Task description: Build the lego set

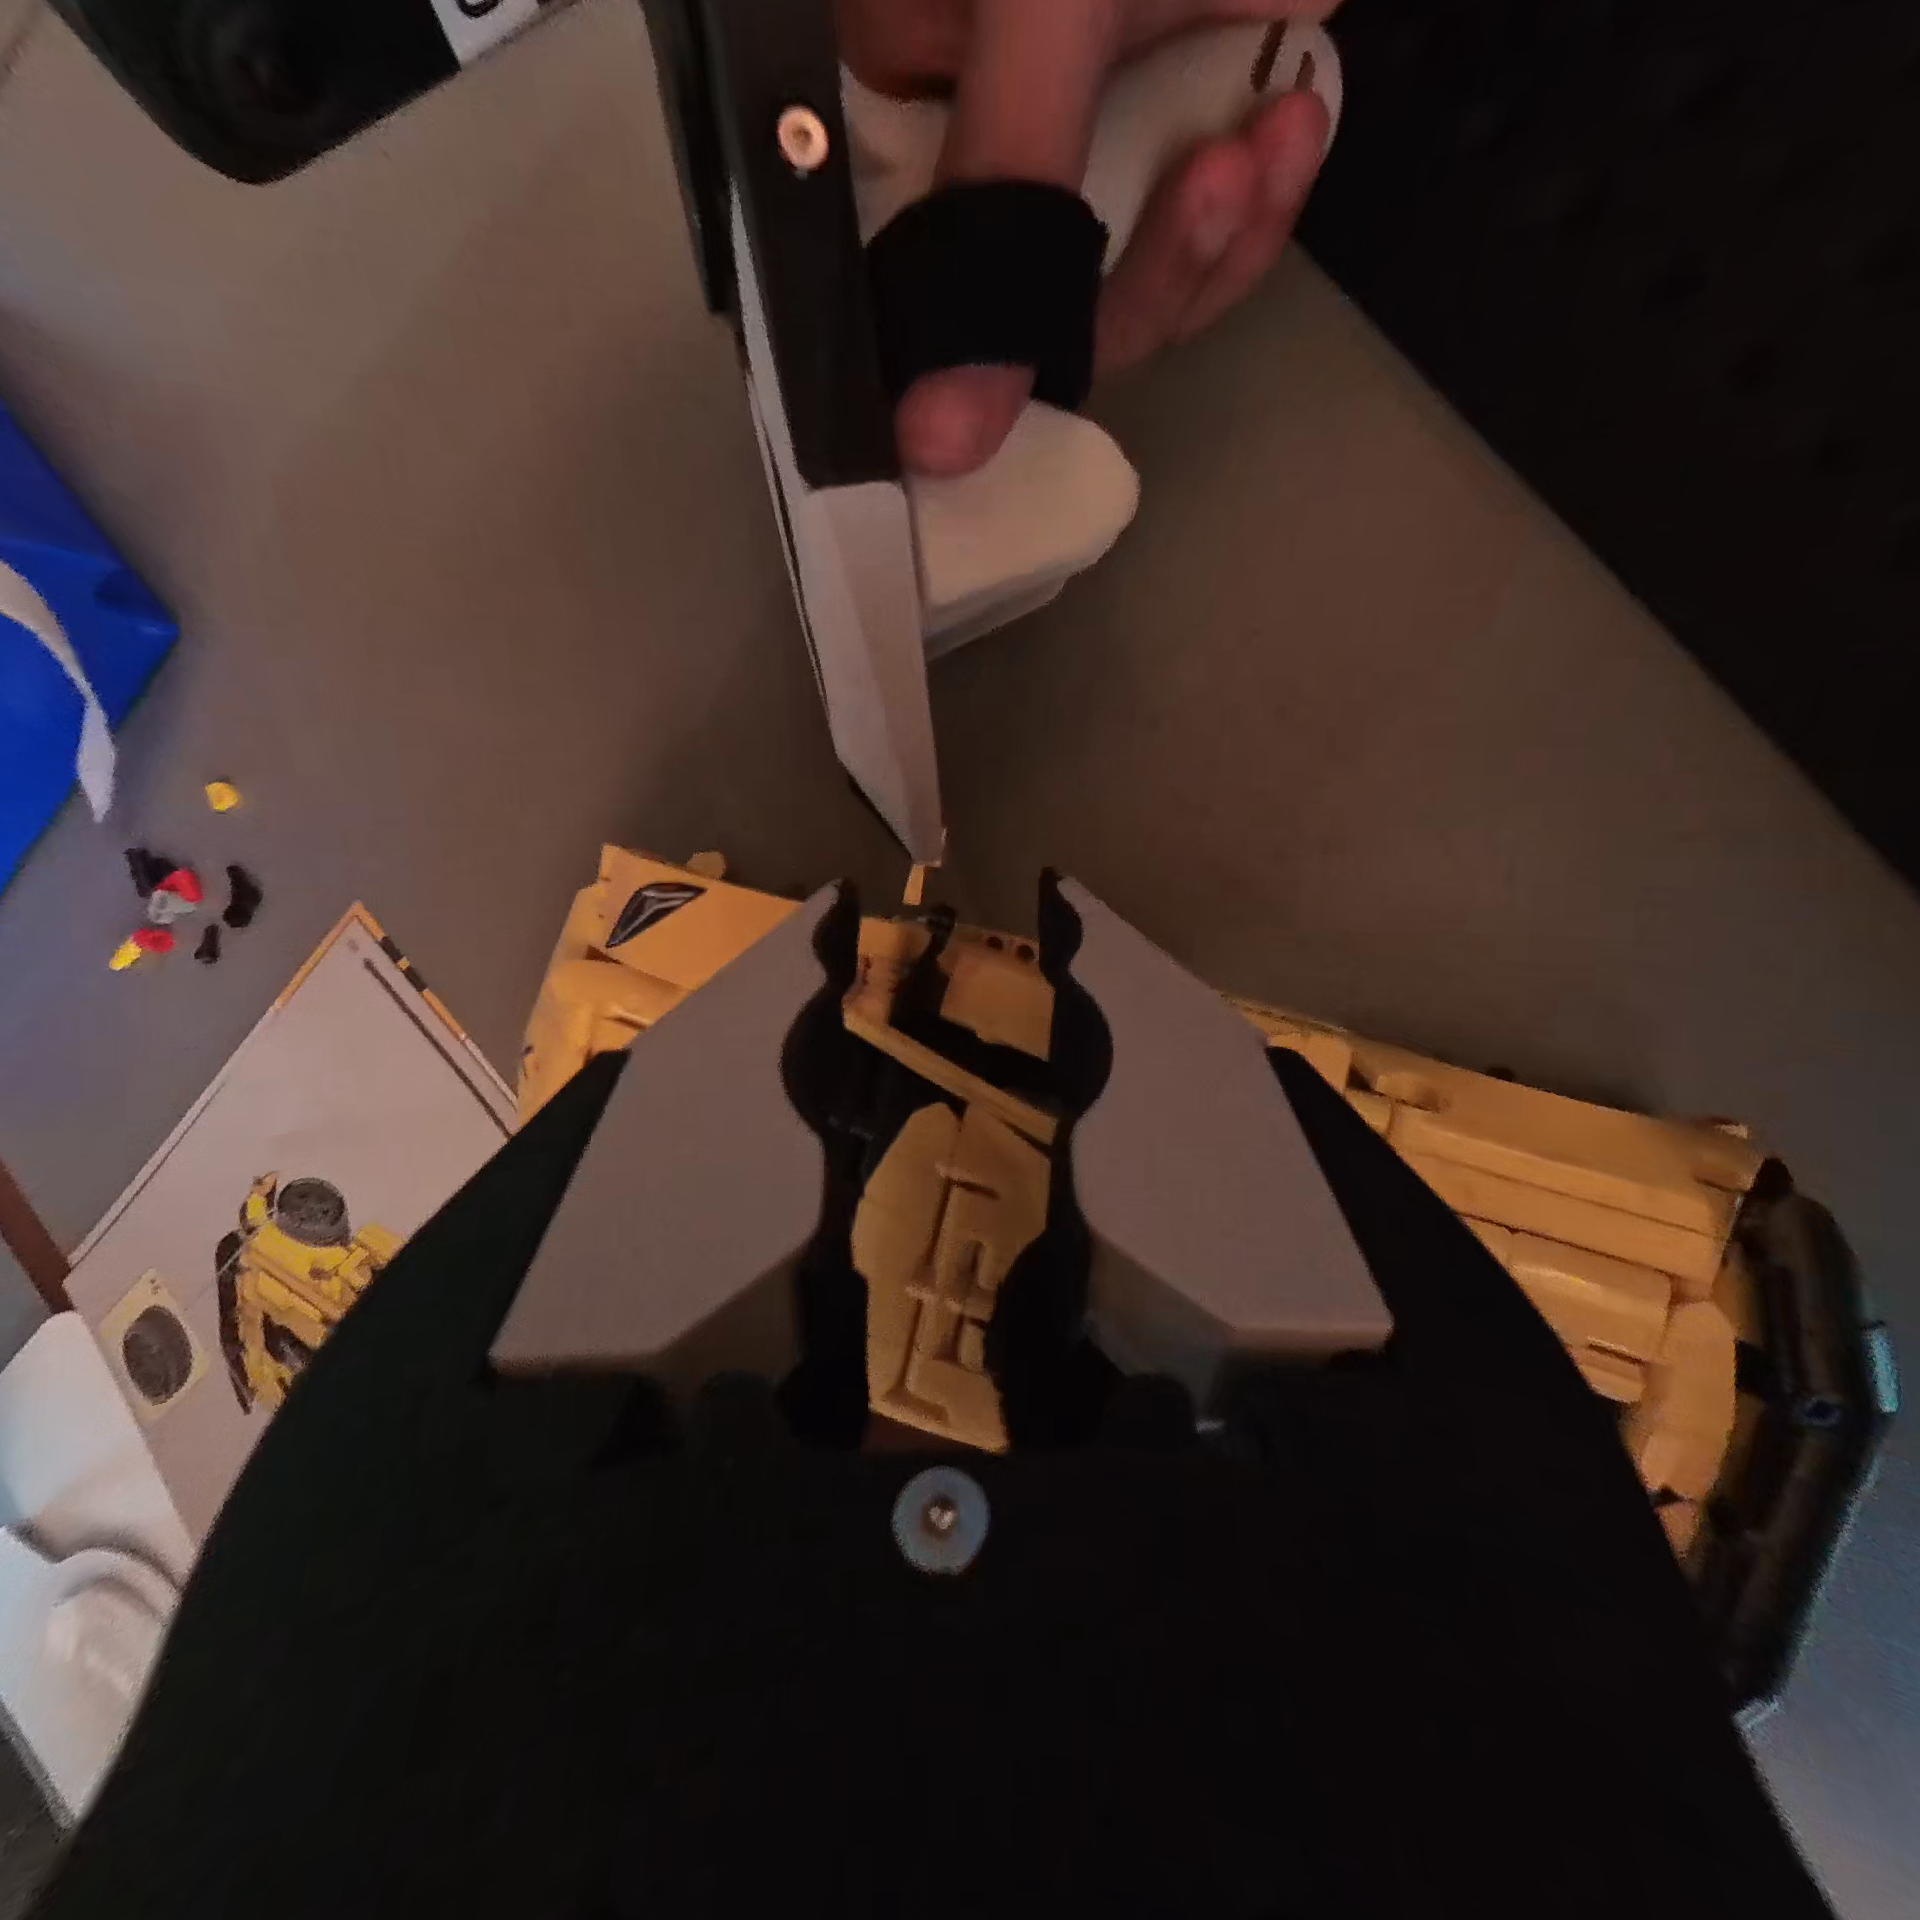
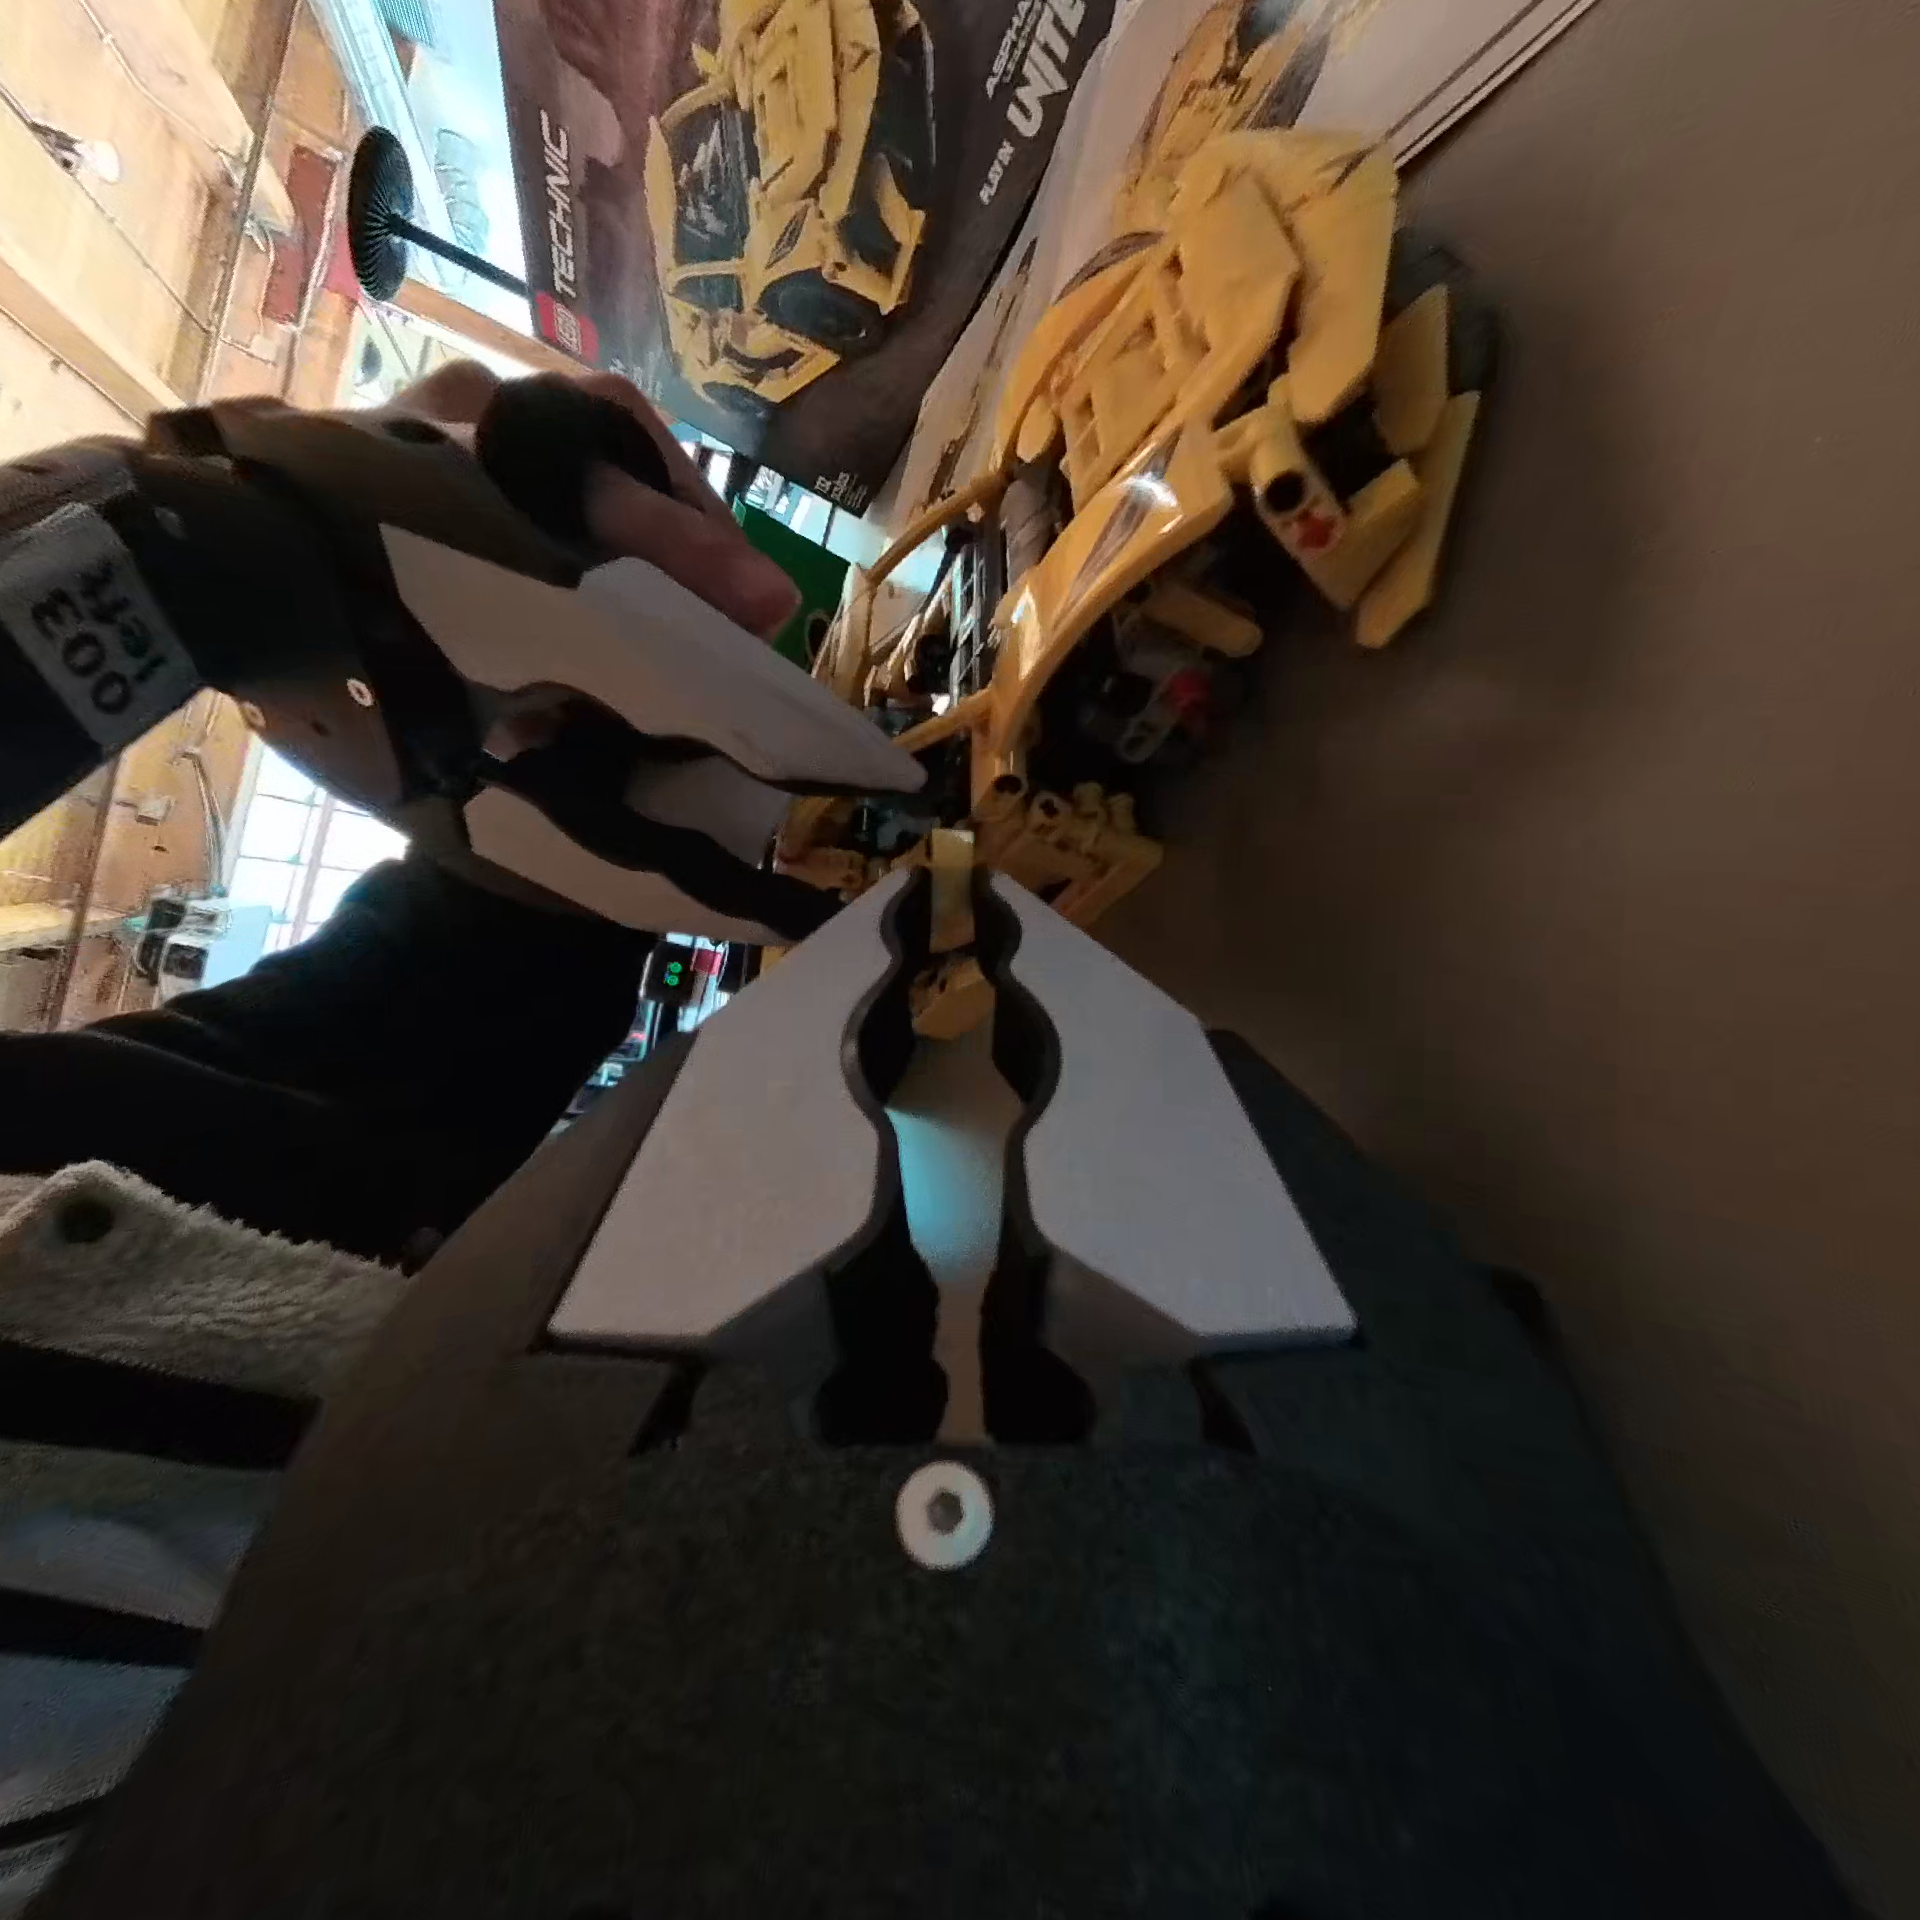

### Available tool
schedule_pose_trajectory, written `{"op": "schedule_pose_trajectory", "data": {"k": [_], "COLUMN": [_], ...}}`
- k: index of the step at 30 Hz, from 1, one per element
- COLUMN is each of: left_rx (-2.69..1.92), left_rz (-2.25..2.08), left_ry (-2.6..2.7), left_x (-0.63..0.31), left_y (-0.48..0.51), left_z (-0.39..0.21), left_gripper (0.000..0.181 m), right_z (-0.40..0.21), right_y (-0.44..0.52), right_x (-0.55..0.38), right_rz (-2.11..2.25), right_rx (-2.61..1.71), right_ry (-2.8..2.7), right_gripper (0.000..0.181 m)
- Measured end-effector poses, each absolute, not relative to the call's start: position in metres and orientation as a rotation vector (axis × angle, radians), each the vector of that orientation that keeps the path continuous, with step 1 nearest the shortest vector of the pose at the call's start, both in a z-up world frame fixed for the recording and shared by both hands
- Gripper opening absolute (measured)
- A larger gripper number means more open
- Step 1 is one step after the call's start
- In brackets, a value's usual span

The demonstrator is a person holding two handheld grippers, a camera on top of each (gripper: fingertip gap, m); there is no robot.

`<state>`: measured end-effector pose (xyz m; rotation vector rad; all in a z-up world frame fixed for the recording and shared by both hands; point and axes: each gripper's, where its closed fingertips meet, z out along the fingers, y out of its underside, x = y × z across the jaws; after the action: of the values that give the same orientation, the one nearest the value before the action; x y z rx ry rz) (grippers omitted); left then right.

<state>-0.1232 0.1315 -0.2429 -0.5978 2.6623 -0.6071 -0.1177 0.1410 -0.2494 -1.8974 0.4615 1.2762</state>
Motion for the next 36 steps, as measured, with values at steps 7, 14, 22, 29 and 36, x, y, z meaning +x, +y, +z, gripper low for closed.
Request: {"op": "schedule_pose_trajectory", "data": {"k": [7,14,22,29,36], "left_rx": [-0.554,-0.455,-0.333,-0.286,-0.250], "left_rz": [-0.439,-0.281,-0.186,-0.162,-0.146], "left_ry": [2.753,2.815,2.848,2.837,2.818], "left_x": [-0.122,-0.119,-0.119,-0.119,-0.119], "left_y": [0.138,0.140,0.141,0.141,0.141], "left_z": [-0.251,-0.256,-0.258,-0.261,-0.261], "left_gripper": [0.028,0.022,0.017,0.014,0.012], "right_z": [-0.251,-0.249,-0.253,-0.250,-0.251], "right_y": [0.143,0.144,0.145,0.144,0.143], "right_x": [-0.120,-0.123,-0.122,-0.123,-0.125], "right_rz": [1.292,1.372,1.363,1.433,1.457], "right_rx": [-1.901,-1.870,-1.899,-1.871,-1.872], "right_ry": [0.464,0.498,0.520,0.539,0.543], "right_gripper": [0.007,0.007,0.007,0.007,0.007]}}
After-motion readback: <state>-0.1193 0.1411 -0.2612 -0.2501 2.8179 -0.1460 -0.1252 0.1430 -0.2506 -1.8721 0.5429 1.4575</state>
